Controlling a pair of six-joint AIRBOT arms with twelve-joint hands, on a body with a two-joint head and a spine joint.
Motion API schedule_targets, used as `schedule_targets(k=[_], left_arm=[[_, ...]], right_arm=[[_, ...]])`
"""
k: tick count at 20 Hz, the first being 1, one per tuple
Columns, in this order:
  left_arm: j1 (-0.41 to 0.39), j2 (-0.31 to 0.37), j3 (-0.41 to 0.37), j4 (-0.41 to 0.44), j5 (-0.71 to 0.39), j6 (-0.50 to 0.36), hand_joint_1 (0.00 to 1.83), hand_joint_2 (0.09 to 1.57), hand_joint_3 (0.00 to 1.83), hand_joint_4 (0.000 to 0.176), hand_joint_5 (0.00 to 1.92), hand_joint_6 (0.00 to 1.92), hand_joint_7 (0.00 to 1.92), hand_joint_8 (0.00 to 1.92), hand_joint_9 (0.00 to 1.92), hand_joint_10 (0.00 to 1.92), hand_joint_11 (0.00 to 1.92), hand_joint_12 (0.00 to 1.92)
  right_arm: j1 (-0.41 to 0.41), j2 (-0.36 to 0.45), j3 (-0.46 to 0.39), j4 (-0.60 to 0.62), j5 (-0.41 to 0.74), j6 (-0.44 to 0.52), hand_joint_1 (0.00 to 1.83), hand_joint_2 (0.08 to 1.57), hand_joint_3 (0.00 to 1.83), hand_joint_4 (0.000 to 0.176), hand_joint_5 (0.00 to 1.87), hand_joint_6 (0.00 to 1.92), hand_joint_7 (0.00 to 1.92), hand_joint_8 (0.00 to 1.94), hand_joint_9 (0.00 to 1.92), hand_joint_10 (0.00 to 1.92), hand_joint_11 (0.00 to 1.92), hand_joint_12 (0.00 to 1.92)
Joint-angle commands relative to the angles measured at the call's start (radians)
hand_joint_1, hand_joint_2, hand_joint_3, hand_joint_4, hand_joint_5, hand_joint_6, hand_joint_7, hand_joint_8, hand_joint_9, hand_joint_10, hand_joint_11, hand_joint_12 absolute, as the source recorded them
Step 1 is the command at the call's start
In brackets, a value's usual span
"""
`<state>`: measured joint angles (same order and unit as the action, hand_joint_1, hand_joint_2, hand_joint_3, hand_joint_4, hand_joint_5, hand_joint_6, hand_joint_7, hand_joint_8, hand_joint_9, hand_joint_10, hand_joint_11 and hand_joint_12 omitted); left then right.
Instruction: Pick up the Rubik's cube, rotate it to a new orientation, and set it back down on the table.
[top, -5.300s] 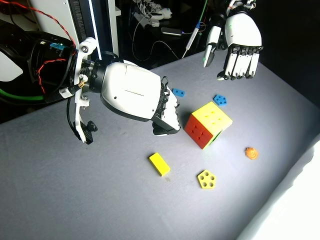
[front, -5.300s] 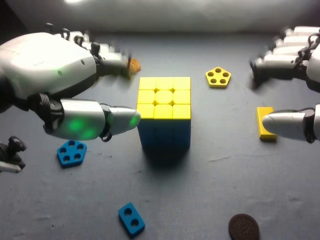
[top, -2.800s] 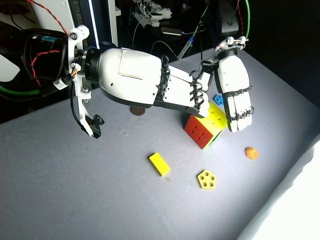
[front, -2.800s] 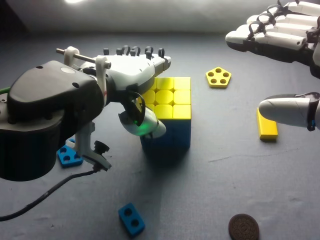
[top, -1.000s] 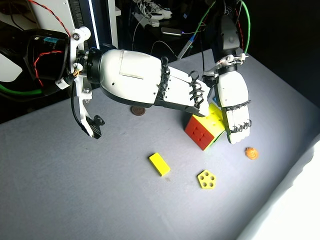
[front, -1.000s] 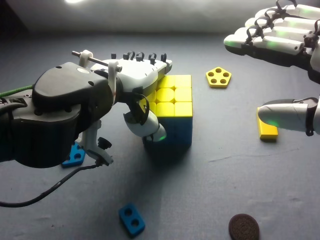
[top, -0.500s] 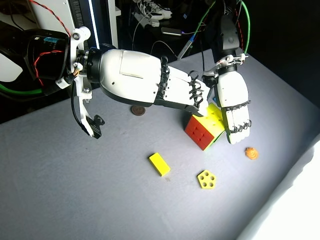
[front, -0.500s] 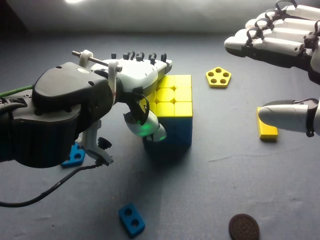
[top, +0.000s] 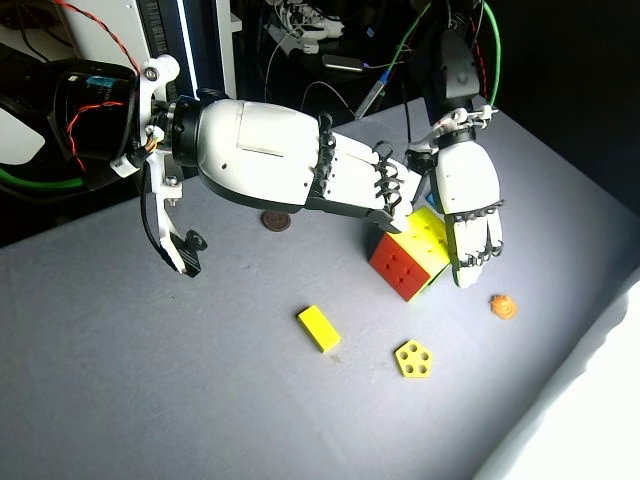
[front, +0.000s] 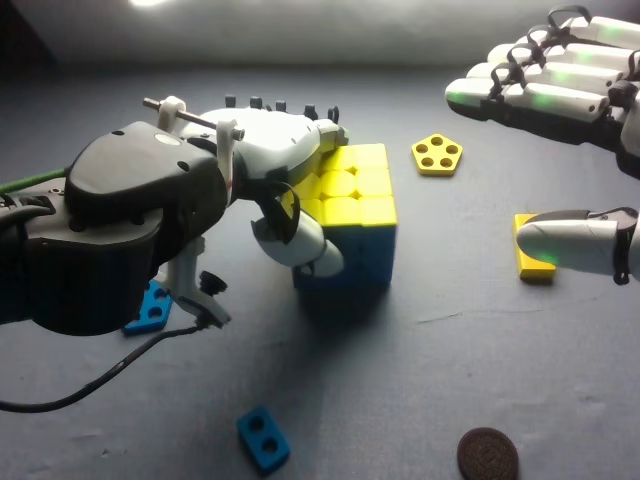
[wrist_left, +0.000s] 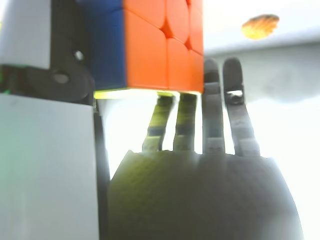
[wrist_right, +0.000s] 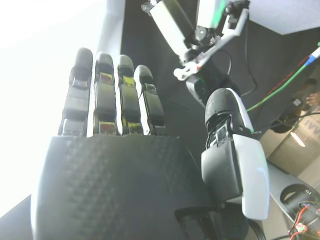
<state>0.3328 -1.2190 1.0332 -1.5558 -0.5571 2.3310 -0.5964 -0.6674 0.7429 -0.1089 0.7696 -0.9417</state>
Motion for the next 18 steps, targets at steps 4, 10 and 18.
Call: schedule_targets(k=[4,10,18], left_arm=[[-0.001,0.000,-0.006,0.023,-0.014,0.011,1.05,1.38,0.01,0.000,0.48,1.65,0.57,1.74,0.34,1.84,0.30,1.92],[-0.024,0.008,-0.021,0.008,-0.008,0.013,1.00,1.42,0.00,0.004,0.47,1.69,0.46,1.89,0.29,1.92,0.34,1.92],[-0.115,0.092,-0.108,-0.085,0.032,0.094,1.00,1.44,0.00,0.000,0.45,1.70,0.44,1.92,0.22,1.92,0.27,1.92]], right_arm=[[0.005,0.002,-0.003,0.013,0.133,-0.001,0.04,1.26,0.00,0.000,0.12,0.00,0.18,0.00,0.17,0.00,0.00,0.53],[0.004,0.003,-0.002,0.013,0.129,-0.001,0.00,1.27,0.00,0.000,0.12,0.01,0.17,0.00,0.18,0.01,0.00,0.54],[0.053,0.003,0.022,-0.073,0.031,0.074,0.00,1.26,0.00,0.000,0.15,0.02,0.29,0.02,0.41,0.10,0.00,1.09]])
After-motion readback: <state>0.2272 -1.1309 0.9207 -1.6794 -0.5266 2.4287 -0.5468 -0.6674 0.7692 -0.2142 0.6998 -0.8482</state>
